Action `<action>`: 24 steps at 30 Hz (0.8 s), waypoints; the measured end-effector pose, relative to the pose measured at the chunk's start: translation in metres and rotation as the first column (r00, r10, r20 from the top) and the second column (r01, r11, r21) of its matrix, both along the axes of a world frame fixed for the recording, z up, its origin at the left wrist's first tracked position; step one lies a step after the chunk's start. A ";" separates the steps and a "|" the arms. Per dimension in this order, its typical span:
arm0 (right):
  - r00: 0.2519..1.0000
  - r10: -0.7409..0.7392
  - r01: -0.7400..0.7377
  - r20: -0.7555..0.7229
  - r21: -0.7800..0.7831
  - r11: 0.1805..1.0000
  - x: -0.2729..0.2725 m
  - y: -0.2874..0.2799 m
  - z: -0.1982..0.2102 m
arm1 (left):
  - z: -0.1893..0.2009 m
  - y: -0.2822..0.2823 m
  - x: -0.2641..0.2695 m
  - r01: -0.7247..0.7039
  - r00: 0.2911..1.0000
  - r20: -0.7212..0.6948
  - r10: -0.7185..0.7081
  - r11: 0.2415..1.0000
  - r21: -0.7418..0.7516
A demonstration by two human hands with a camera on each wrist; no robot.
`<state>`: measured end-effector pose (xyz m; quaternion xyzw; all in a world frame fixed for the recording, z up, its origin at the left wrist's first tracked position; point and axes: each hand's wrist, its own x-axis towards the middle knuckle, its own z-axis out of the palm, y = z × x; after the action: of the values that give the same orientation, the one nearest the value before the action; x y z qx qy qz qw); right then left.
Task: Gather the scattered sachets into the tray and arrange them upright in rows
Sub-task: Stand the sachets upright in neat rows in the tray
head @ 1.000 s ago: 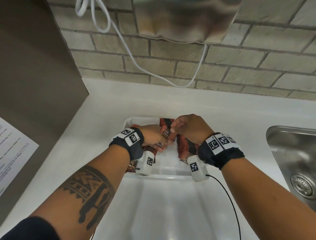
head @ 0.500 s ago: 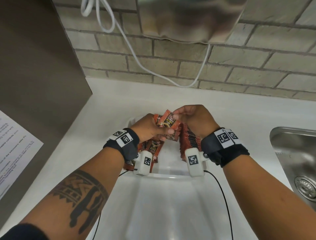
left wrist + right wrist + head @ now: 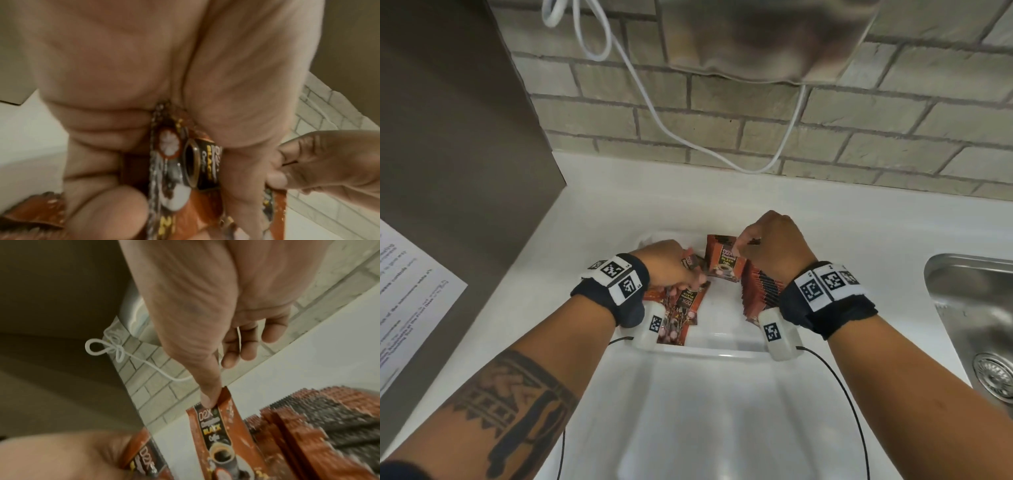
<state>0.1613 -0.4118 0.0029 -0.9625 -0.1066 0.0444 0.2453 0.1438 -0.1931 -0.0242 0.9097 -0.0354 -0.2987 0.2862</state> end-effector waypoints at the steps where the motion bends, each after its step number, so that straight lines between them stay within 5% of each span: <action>1: 1.000 -0.002 0.002 -0.004 -0.049 0.999 -0.001 0.003 -0.004 | -0.001 -0.005 0.000 0.063 0.998 -0.024 -0.062 0.997 0.045; 5: 1.000 0.020 -0.021 -0.004 -0.228 0.973 -0.001 0.013 -0.013 | -0.015 -0.035 0.003 0.226 0.971 -0.101 -0.216 0.969 0.099; 8: 0.999 0.045 -0.046 -0.008 -0.293 0.955 0.001 0.016 -0.016 | -0.025 -0.053 0.008 0.140 0.976 -0.175 -0.133 0.990 0.024; 24: 0.999 0.046 -0.050 -0.023 -0.212 0.976 0.008 0.012 -0.021 | -0.031 -0.061 0.025 0.100 0.962 -0.256 -0.099 0.995 -0.008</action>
<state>0.1695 -0.4003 -0.0177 -0.9799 -0.1224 0.0699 0.1409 0.1690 -0.2538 -0.0553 0.8613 -0.0432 -0.4279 0.2707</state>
